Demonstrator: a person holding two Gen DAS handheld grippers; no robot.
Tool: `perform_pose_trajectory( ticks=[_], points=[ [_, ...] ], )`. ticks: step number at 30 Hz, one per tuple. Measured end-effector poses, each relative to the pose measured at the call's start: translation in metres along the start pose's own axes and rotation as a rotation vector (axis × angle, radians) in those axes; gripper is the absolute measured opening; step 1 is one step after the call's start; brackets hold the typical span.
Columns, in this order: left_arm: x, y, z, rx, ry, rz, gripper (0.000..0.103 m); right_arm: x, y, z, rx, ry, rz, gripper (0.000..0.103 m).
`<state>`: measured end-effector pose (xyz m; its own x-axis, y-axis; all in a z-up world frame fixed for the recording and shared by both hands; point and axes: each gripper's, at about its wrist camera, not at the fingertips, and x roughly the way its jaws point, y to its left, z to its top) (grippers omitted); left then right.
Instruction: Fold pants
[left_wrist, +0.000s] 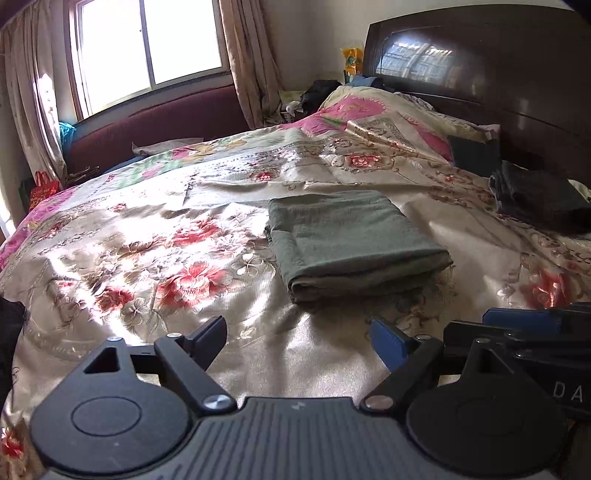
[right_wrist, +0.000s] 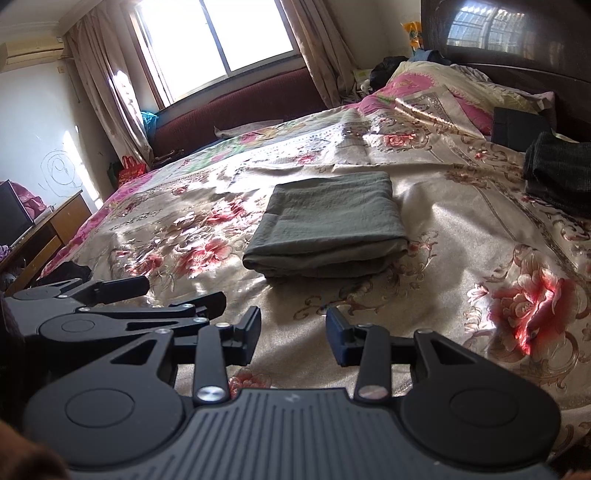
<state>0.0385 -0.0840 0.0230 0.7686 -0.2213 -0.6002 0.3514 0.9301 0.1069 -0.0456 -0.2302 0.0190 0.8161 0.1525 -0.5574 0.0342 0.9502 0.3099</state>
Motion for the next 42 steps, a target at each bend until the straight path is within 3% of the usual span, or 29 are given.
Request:
perform_pose_trajectory(
  ticks=[11,22,37,42],
  points=[
    [0.001,0.0,-0.02,-0.006,0.038,0.035,0.097,0.003,0.008,-0.021,-0.045,0.032,0.0,0.04],
    [-0.011,0.005,-0.012,-0.019,-0.014,0.039,0.097,-0.007,0.016,-0.012,-0.053,0.005,0.003,0.04],
    [-0.001,0.005,-0.012,-0.029,0.004,0.059,0.097,0.005,0.009,-0.01,-0.024,0.029,0.033,0.04],
    [-0.005,0.009,-0.006,-0.041,-0.019,0.068,0.097,0.001,0.014,-0.007,-0.041,-0.018,0.041,0.04]
  ],
)
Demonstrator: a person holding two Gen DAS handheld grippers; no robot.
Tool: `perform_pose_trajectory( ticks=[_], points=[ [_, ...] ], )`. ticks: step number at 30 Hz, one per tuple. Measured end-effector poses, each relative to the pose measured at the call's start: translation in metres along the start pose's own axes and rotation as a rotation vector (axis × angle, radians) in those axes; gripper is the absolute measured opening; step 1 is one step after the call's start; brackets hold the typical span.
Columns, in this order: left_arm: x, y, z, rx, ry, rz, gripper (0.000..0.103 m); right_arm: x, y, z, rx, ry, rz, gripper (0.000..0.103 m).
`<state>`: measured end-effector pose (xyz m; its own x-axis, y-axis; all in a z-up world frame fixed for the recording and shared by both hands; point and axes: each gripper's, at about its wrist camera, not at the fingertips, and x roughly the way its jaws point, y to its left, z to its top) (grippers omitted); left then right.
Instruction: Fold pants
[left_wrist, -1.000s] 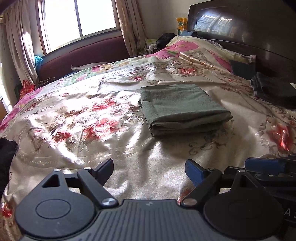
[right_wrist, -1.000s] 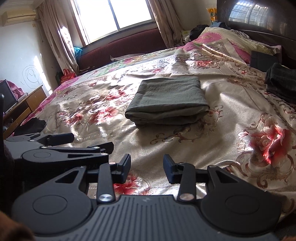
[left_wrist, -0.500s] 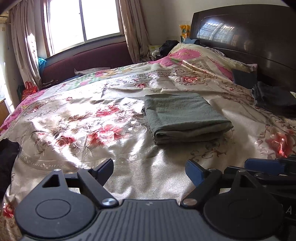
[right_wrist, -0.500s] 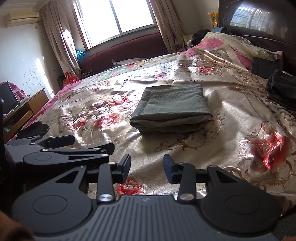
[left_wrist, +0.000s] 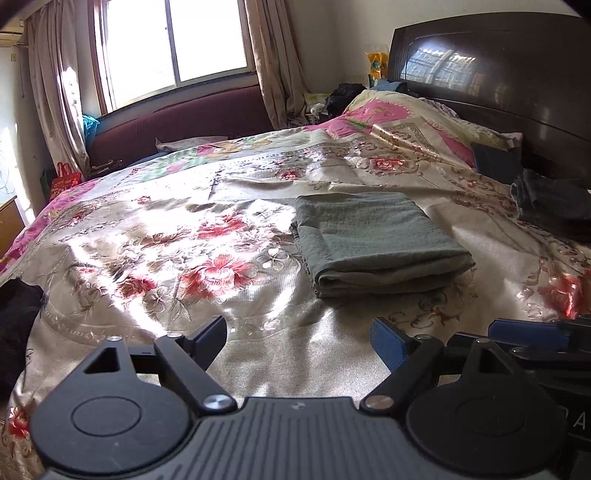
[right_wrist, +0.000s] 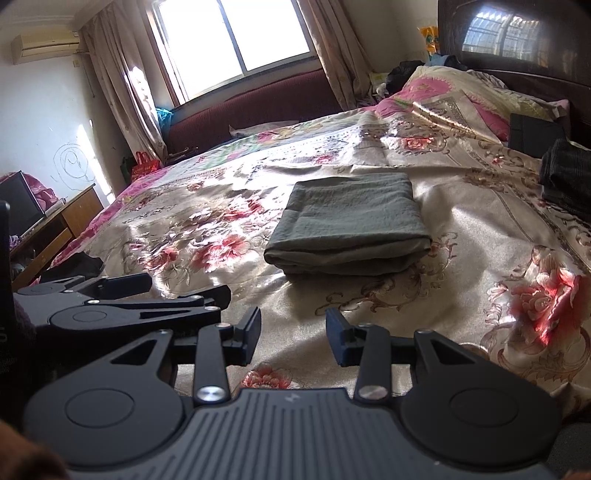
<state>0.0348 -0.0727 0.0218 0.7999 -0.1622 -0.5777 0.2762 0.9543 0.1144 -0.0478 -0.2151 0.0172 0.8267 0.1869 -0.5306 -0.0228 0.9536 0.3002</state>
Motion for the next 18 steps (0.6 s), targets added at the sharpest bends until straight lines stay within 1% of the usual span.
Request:
perform_pose_trajectory(
  ticks=[3,6,11,14,16,18],
  points=[
    [0.002,-0.002,-0.002,0.029,-0.003,0.018,0.097,0.004,0.0,-0.002,-0.01,0.007,0.0,0.041],
    [0.007,-0.001,-0.002,0.019,0.025,0.025,0.097,0.012,-0.002,-0.001,-0.011,0.028,0.0,0.041],
    [0.01,-0.002,0.0,0.049,0.033,0.056,0.097,0.015,-0.004,-0.003,0.001,0.018,0.025,0.041],
    [0.009,-0.01,-0.001,0.067,0.029,0.052,0.097,0.009,-0.011,-0.007,0.016,0.004,0.018,0.042],
    [0.008,-0.016,-0.002,0.09,0.024,0.05,0.097,0.009,-0.018,-0.008,0.045,0.022,0.012,0.043],
    [0.009,-0.018,-0.001,0.088,0.024,0.041,0.097,0.01,-0.023,-0.008,0.073,0.031,0.011,0.043]
  ],
)
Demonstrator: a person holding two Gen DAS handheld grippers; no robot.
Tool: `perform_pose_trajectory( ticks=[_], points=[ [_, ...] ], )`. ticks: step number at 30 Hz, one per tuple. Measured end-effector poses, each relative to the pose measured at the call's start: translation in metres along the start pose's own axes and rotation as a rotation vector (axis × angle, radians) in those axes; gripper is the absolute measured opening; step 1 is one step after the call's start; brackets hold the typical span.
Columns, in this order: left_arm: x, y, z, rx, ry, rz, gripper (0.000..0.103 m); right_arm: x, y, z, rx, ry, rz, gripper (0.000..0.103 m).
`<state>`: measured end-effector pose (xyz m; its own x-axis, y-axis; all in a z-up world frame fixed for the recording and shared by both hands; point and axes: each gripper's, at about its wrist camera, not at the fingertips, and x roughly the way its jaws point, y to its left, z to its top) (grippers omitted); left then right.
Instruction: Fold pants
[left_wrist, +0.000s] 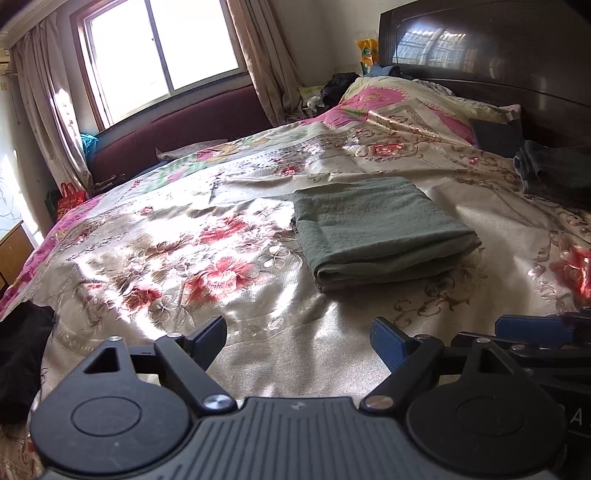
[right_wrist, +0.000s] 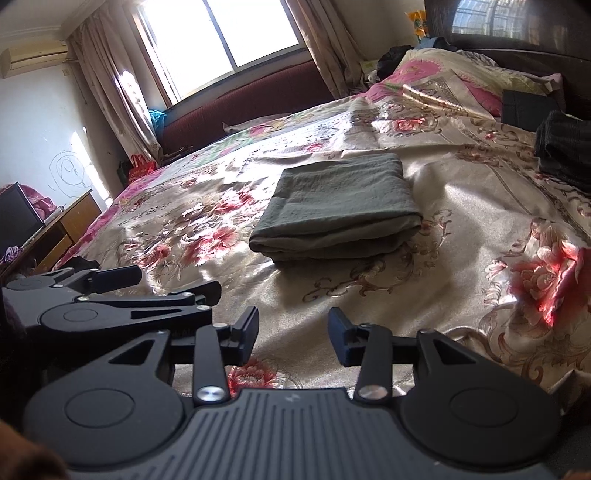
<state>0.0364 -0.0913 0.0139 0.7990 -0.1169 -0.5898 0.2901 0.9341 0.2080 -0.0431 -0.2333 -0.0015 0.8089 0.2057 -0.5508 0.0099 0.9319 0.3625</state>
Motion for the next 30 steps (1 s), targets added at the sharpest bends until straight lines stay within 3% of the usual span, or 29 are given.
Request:
perform_pose_trajectory(
  ticks=[10,17,30],
  points=[
    [0.014,0.0,-0.011,-0.013,0.046,-0.024,0.098,0.005,-0.005,-0.003,0.027,0.01,-0.031,0.044],
    [0.009,0.005,-0.011,-0.034,0.038,-0.036,0.098,0.012,-0.008,-0.004,0.02,0.029,-0.1,0.044],
    [0.005,0.003,-0.016,-0.037,0.044,-0.057,0.098,0.016,-0.009,-0.005,0.039,0.045,-0.095,0.044]
  ],
)
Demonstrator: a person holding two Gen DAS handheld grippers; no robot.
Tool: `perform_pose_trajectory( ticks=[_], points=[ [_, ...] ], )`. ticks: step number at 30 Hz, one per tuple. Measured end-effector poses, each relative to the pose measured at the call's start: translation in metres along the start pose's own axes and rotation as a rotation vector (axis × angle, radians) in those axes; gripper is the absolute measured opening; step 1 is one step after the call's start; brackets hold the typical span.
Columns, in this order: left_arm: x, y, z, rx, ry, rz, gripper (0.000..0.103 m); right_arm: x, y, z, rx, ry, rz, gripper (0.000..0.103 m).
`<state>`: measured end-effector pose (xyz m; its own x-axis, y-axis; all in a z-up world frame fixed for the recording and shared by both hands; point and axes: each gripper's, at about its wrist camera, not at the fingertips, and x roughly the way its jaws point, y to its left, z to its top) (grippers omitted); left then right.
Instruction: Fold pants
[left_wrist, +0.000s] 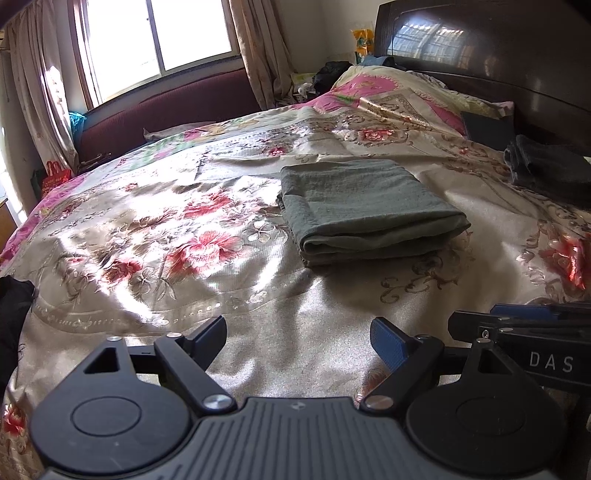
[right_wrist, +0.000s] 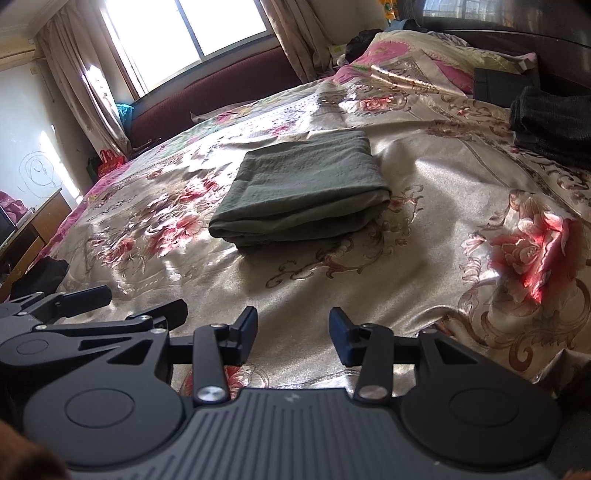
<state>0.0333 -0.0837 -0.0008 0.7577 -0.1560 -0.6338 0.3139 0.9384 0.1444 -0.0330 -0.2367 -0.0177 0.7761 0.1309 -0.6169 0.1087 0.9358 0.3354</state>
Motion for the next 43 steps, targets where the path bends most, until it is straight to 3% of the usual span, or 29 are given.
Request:
perform_pose_trajectory(
  ticks=[43],
  points=[
    [0.0076,0.0009,-0.0012,-0.05,0.018,-0.015,0.097,0.006,-0.0007,-0.0029,-0.01,0.025,-0.03,0.044]
  ],
)
